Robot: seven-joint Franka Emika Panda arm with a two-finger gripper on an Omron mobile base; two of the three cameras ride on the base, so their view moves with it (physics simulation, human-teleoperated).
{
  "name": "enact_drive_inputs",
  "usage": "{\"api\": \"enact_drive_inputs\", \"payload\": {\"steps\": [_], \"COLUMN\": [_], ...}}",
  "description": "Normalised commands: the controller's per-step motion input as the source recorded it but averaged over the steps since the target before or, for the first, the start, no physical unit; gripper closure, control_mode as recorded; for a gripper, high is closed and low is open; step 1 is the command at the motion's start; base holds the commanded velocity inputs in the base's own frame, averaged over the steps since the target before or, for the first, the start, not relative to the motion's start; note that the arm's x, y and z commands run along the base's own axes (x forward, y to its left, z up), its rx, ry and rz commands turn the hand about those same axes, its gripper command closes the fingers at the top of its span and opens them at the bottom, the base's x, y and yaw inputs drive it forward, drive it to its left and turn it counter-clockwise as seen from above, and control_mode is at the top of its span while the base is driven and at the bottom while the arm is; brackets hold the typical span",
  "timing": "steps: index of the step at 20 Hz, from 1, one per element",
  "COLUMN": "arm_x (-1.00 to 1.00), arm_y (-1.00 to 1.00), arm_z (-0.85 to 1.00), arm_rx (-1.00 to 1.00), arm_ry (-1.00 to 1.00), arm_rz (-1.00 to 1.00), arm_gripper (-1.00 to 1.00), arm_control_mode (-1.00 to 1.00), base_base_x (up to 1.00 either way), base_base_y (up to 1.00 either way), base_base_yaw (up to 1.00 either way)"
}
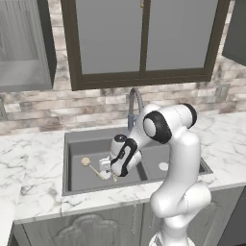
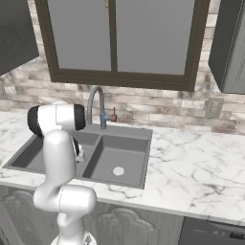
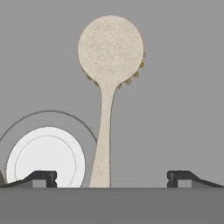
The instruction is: Pick up the dish brush and dish brush from the sink, and place them back in the cabinet, and close the cabinet door.
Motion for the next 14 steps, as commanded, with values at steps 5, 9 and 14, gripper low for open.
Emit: {"api": "enact_drive_inputs", "payload": {"steps": [5, 9, 14], "arm_x": [0.11, 0.13, 0.14], "arm_y": [0.09, 0.09, 0.10], "arm_z": [-0.18, -0.22, -0.26], "arm_rx": [0.00, 0.00, 0.00], "arm_ry": [0.00, 0.00, 0.00], "arm_rz": [0.00, 0.00, 0.00], "arm_gripper": [-1.00, -1.00, -1.00], "arm_control_mode": [-1.00, -1.00, -1.00], "base_base_x": [0.00, 0.00, 0.00], "base_base_y": [0.00, 0.00, 0.00], "base_base_yaw": [0.00, 0.00, 0.00]}}
